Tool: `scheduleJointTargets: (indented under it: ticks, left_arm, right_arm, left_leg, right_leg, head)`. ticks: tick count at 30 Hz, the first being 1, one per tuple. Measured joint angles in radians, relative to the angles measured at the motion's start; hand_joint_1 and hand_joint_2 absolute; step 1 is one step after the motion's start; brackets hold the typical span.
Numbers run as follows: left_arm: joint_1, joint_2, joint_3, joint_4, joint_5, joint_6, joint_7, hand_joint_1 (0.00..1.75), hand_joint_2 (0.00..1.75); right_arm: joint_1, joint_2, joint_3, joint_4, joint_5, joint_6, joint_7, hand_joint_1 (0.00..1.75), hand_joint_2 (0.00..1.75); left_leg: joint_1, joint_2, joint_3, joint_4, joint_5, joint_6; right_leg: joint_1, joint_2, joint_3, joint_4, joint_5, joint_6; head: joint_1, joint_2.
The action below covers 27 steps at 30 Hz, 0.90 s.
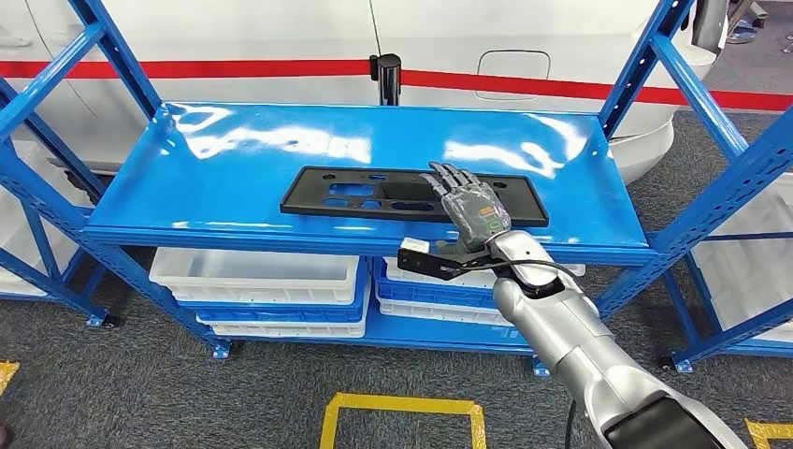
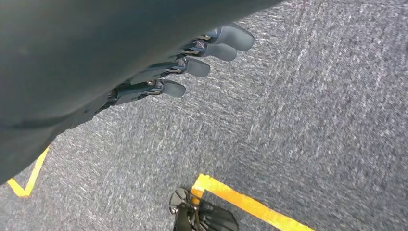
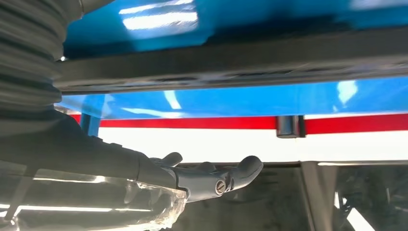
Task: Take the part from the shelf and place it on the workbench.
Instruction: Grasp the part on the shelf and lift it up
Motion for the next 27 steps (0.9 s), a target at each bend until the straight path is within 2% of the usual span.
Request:
scheduleJointTargets:
  ticks: [1, 2, 4, 6, 7, 9, 10, 11, 12, 13, 14, 15, 16, 17, 18, 20, 21, 22, 24, 25, 26, 27]
  left_arm:
    - [0.000, 0.001, 0.000, 0.000, 0.000, 0.000, 0.000, 0.00, 0.00]
    - [-0.001, 0.003, 0.001, 0.000, 0.000, 0.000, -0.001, 0.00, 0.00]
    - [-0.001, 0.003, 0.001, 0.000, 0.000, 0.000, -0.001, 0.00, 0.00]
    - [-0.002, 0.003, 0.001, 0.001, 0.000, 0.000, -0.001, 0.00, 0.00]
    - [-0.002, 0.003, 0.001, 0.001, 0.000, 0.000, -0.002, 0.00, 0.00]
    - [-0.001, 0.004, 0.003, 0.001, 0.000, 0.001, -0.002, 0.00, 0.00]
    - [-0.001, 0.004, 0.004, 0.002, 0.000, 0.001, -0.002, 0.00, 0.00]
    - [0.000, 0.004, 0.006, 0.002, 0.000, 0.001, -0.002, 0.00, 0.00]
    - [0.000, 0.004, 0.007, 0.003, 0.000, 0.001, -0.002, 0.00, 0.00]
    - [0.000, 0.004, 0.009, 0.003, 0.000, 0.001, -0.002, 0.00, 0.00]
    - [0.000, 0.005, 0.009, 0.003, 0.000, 0.001, -0.002, 0.00, 0.00]
    - [0.000, 0.007, 0.010, 0.004, -0.001, 0.001, -0.003, 0.00, 0.00]
    - [0.000, 0.008, 0.010, 0.004, -0.001, 0.002, -0.005, 0.00, 0.00]
    - [-0.001, 0.011, 0.010, 0.005, -0.001, 0.004, -0.007, 0.00, 0.00]
    - [-0.001, 0.013, 0.011, 0.005, -0.001, 0.006, -0.009, 0.00, 0.00]
    - [-0.002, 0.015, 0.012, 0.005, -0.001, 0.011, -0.013, 0.00, 0.00]
    - [-0.002, 0.014, 0.012, 0.005, -0.001, 0.013, -0.016, 0.00, 0.00]
    - [-0.002, 0.013, 0.012, 0.005, -0.001, 0.013, -0.021, 0.00, 0.00]
    - [-0.003, 0.010, 0.013, 0.005, 0.000, 0.014, -0.034, 0.00, 0.00]
    - [-0.003, 0.009, 0.014, 0.005, 0.001, 0.014, -0.039, 0.00, 0.00]
    - [-0.003, 0.007, 0.015, 0.005, 0.002, 0.016, -0.044, 0.00, 0.00]
    - [-0.002, 0.005, 0.016, 0.005, 0.005, 0.018, -0.052, 0.00, 0.00]
  right_arm:
    - [-0.002, 0.001, 0.000, 0.003, 0.000, -0.001, 0.000, 0.00, 1.75]
    - [-0.002, 0.003, 0.000, 0.007, 0.000, -0.002, 0.000, 0.00, 1.75]
    - [-0.002, 0.006, 0.001, 0.012, 0.000, -0.003, 0.000, 0.00, 1.75]
    - [-0.004, 0.009, 0.001, 0.015, 0.000, -0.003, 0.000, 0.00, 1.75]
    - [-0.006, 0.011, 0.001, 0.016, -0.001, -0.004, 0.000, 0.00, 1.75]
    - [-0.007, 0.016, 0.001, 0.019, -0.002, -0.004, 0.000, 0.00, 1.75]
    - [-0.006, 0.017, 0.002, 0.021, -0.002, -0.004, 0.000, 0.00, 1.75]
    - [-0.005, 0.018, 0.002, 0.024, -0.002, -0.004, 0.000, 0.00, 1.75]
    - [-0.003, 0.019, 0.003, 0.026, -0.002, -0.004, 0.001, 0.00, 1.75]
    - [-0.003, 0.019, 0.003, 0.028, -0.002, -0.004, 0.001, 0.00, 1.75]
    - [-0.004, 0.020, 0.003, 0.029, -0.002, -0.004, 0.001, 0.00, 1.75]
    - [-0.005, 0.021, 0.003, 0.029, -0.002, -0.005, 0.002, 0.00, 1.75]
    - [-0.006, 0.022, 0.003, 0.030, -0.003, -0.005, 0.002, 0.00, 1.75]
    - [-0.007, 0.023, 0.003, 0.031, -0.003, -0.006, 0.002, 0.00, 1.75]
    - [-0.007, 0.023, 0.003, 0.031, -0.003, -0.006, 0.002, 0.00, 1.75]
    - [-0.007, 0.022, 0.003, 0.032, -0.004, -0.007, 0.002, 0.00, 1.75]
    - [-0.009, 0.020, 0.003, 0.033, -0.004, -0.008, 0.002, 0.00, 1.75]
    - [-0.010, 0.019, 0.002, 0.033, -0.005, -0.009, 0.002, 0.00, 1.75]
    - [-0.011, 0.015, 0.003, 0.034, -0.007, -0.010, 0.003, 0.00, 1.75]
    - [-0.008, 0.013, 0.003, 0.036, -0.007, -0.010, 0.003, 0.00, 1.75]
    - [-0.005, 0.011, 0.003, 0.038, -0.007, -0.011, 0.003, 0.44, 1.75]
    - [-0.002, 0.009, 0.004, 0.040, -0.007, -0.011, 0.003, 0.87, 1.75]
  left_leg:
    - [-0.002, 0.001, 0.001, 0.004, -0.005, -0.008]
    - [-0.004, 0.002, 0.000, 0.006, -0.009, -0.014]
    - [0.000, 0.005, 0.002, 0.007, -0.014, -0.020]
    - [0.008, -0.005, -0.009, 0.036, -0.034, -0.024]
    - [0.009, -0.015, -0.030, 0.080, -0.058, -0.025]
    - [0.006, -0.033, -0.106, 0.222, -0.117, -0.022]
    - [0.003, -0.037, -0.146, 0.287, -0.135, -0.019]
    - [-0.001, -0.038, -0.175, 0.323, -0.133, -0.013]
    - [-0.005, -0.038, -0.185, 0.318, -0.109, -0.004]
    - [-0.012, -0.040, -0.177, 0.277, -0.068, 0.009]
    - [-0.020, -0.044, -0.155, 0.209, -0.020, 0.026]
    - [-0.027, -0.048, -0.131, 0.146, 0.014, 0.044]
    - [-0.035, -0.051, -0.111, 0.095, 0.035, 0.059]
    - [-0.041, -0.053, -0.100, 0.068, 0.041, 0.069]
    - [-0.044, -0.051, -0.097, 0.059, 0.037, 0.074]
    - [-0.045, -0.049, -0.085, 0.035, 0.044, 0.074]
    - [-0.041, -0.047, -0.074, 0.019, 0.050, 0.072]
    - [-0.037, -0.046, -0.065, 0.004, 0.057, 0.069]
    - [-0.034, -0.044, -0.056, -0.008, 0.062, 0.066]
    - [-0.033, -0.043, -0.056, -0.008, 0.061, 0.064]
    - [-0.033, -0.043, -0.055, -0.008, 0.059, 0.061]
    - [-0.031, -0.043, -0.055, -0.007, 0.057, 0.058]
  right_leg:
    - [0.001, -0.001, 0.020, -0.041, 0.012, -0.005]
    - [0.003, -0.001, 0.027, -0.056, 0.014, -0.015]
    - [0.006, 0.012, 0.027, -0.051, 0.009, -0.039]
    - [0.007, 0.020, 0.029, -0.049, 0.006, -0.055]
    - [0.007, 0.025, 0.031, -0.049, 0.005, -0.061]
    - [0.014, 0.033, 0.035, -0.049, 0.000, -0.069]
    - [0.020, 0.037, 0.039, -0.049, -0.002, -0.073]
    - [0.026, 0.040, 0.044, -0.049, -0.006, -0.078]
    - [0.032, 0.044, 0.050, -0.049, -0.009, -0.083]
    - [0.038, 0.048, 0.058, -0.049, -0.013, -0.088]
    - [0.041, 0.051, 0.065, -0.050, -0.016, -0.092]
    - [0.047, 0.054, 0.070, -0.051, -0.020, -0.094]
    - [0.049, 0.057, 0.073, -0.052, -0.022, -0.095]
    - [0.048, 0.059, 0.073, -0.053, -0.024, -0.093]
    - [0.048, 0.061, 0.072, -0.055, -0.025, -0.088]
    - [0.048, 0.060, 0.072, -0.060, -0.025, -0.080]
    - [0.049, 0.055, 0.066, -0.050, -0.030, -0.077]
    - [0.049, 0.048, 0.049, -0.017, -0.045, -0.077]
    - [0.042, 0.036, -0.018, 0.105, -0.091, -0.077]
    - [0.036, 0.034, -0.057, 0.173, -0.112, -0.073]
    - [0.030, 0.032, -0.085, 0.214, -0.120, -0.066]
    - [0.023, 0.029, -0.095, 0.219, -0.112, -0.054]
  head:
    - [0.000, 0.000]
    - [-0.001, 0.000]
    - [-0.004, 0.000]
    - [-0.005, 0.000]
    - [-0.007, 0.000]
    - [-0.011, 0.000]
    - [-0.011, 0.000]
    - [-0.012, 0.000]
    - [-0.012, 0.000]
    - [-0.011, 0.000]
    - [-0.011, 0.000]
    - [-0.009, 0.000]
    - [-0.006, 0.000]
    - [-0.005, 0.000]
    - [-0.005, 0.000]
    - [-0.007, 0.000]
    - [-0.006, 0.000]
    - [-0.004, 0.000]
    - [-0.001, 0.000]
    - [-0.001, 0.000]
    - [-0.001, 0.000]
    - [-0.001, 0.000]
